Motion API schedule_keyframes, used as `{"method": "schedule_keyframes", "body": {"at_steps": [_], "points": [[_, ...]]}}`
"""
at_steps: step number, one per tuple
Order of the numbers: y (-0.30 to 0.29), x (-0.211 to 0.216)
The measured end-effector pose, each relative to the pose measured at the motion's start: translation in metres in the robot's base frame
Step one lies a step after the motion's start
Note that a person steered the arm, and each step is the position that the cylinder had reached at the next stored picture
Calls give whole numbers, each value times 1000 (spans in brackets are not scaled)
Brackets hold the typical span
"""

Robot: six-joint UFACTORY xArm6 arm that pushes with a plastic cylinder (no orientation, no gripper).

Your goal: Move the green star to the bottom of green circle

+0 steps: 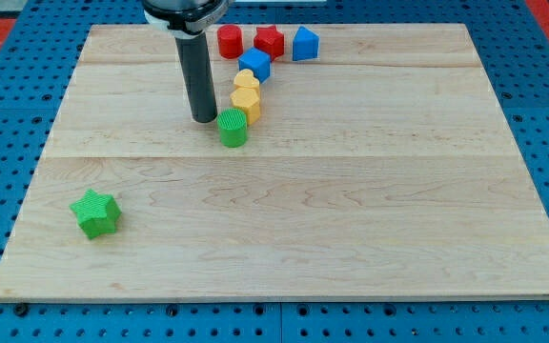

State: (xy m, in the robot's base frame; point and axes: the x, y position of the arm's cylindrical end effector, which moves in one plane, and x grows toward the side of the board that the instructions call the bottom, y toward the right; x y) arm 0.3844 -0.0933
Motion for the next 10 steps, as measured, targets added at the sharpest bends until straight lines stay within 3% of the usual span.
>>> {"method": "schedule_keyframes", "body": {"at_steps": [1, 3, 4, 5, 6, 7, 8, 9, 10], "points": [[0, 34], [40, 36], [-21, 79], [-73, 170], [-153, 214], [-199, 180], [-104, 165], [-43, 110], [-11, 96]]}}
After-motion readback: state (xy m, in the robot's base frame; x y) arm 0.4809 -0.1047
